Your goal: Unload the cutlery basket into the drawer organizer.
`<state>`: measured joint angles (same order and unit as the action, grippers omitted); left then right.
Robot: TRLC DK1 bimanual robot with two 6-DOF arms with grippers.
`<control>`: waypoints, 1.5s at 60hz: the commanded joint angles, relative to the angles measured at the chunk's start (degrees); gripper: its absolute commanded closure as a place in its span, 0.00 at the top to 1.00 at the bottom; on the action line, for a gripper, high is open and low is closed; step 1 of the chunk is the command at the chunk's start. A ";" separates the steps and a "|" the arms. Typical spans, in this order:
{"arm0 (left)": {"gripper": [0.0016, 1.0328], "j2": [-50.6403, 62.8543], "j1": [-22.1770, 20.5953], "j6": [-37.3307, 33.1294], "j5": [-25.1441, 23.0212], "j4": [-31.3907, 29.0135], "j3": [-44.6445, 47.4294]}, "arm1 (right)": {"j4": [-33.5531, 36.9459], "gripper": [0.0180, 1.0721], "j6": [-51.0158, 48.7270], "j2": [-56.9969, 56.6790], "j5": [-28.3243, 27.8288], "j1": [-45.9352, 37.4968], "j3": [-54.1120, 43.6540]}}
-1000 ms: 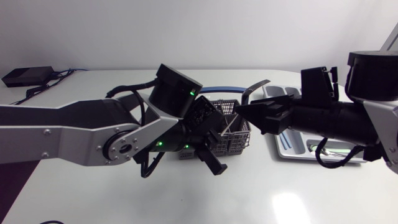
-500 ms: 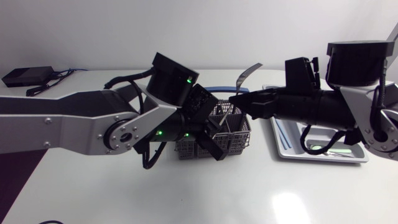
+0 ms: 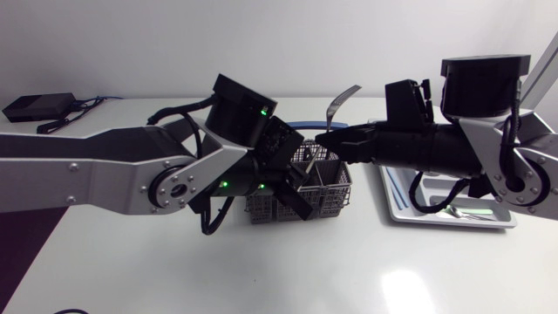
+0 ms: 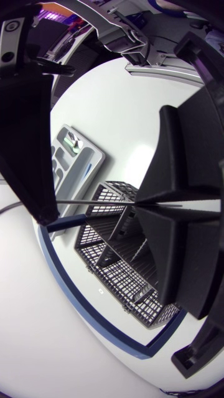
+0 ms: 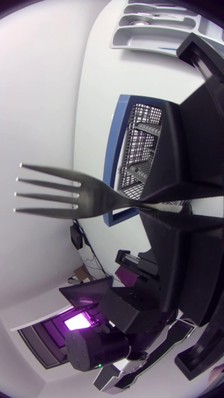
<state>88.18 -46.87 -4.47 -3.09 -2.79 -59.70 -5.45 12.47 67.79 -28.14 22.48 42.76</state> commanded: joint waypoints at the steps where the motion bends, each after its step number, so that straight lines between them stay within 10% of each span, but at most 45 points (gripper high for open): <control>1: 0.03 0.68 0.64 1.39 0.02 1.12 -1.73 | -0.61 0.05 0.98 0.59 0.28 0.55 1.01; 25: 0.72 -2.75 0.55 0.16 1.33 1.20 -0.06 | 0.88 0.05 0.71 -2.22 -1.04 -0.60 0.04; 52: 0.75 -7.50 8.38 -5.99 4.94 -7.85 -0.41 | 17.14 0.05 -12.73 -3.01 -7.10 -23.71 5.23; 90: 0.76 -11.89 14.97 -9.15 4.94 -11.28 5.74 | 38.94 0.05 -37.69 32.67 -2.36 -47.97 41.00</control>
<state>77.19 -32.60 -12.27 1.63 -13.91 -55.92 31.68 -22.20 95.61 -31.46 -24.64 78.63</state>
